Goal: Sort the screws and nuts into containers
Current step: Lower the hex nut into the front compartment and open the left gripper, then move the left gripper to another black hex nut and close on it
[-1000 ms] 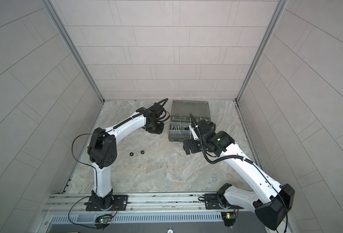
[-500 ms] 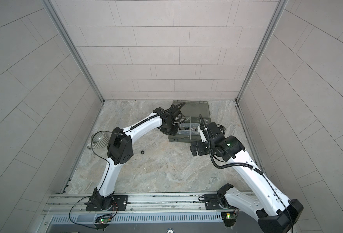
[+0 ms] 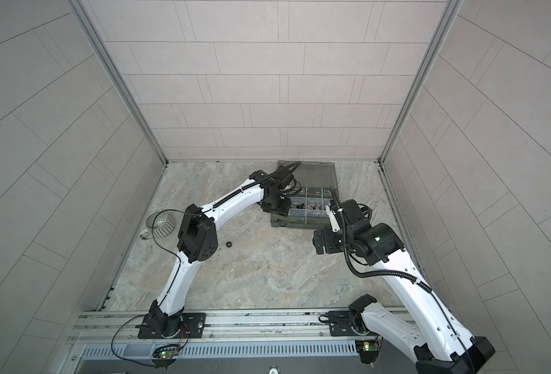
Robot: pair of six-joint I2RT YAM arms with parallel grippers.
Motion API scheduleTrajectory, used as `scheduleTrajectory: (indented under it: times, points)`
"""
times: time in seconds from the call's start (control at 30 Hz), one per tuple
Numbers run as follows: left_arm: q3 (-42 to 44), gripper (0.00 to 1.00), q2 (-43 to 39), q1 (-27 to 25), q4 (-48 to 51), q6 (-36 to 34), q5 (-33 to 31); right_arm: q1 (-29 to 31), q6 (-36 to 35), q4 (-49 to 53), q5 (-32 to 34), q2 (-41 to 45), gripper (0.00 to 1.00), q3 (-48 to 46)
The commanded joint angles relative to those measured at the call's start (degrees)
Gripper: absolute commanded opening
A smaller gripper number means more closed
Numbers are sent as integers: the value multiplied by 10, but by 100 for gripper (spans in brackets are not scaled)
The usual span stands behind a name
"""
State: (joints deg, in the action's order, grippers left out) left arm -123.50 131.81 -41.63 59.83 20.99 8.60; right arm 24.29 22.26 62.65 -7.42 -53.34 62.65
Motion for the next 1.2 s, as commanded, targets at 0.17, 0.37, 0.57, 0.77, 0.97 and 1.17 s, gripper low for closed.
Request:
scheduleTrajectory:
  times: [0.17,0.37,0.57,0.77,0.97,1.17]
  points:
    - [101,59,-102,9,9,4,-73,-3,-18,-3,-33,-20,99,5]
    - [341,60,-265,44,-59,47,-89,12,-24,-37,-77,-54,99,4]
    - [548,66,-397,92,-108,86,-86,62,-24,-66,-84,-101,99,16]
    - [658,67,-442,126,-158,113,-71,93,-24,-82,-83,-134,99,33]
    - [675,67,-412,132,-200,116,-57,98,-21,-79,-79,-142,99,41]
    - [651,65,-361,141,-213,101,-41,97,-18,-66,-61,-135,99,41]
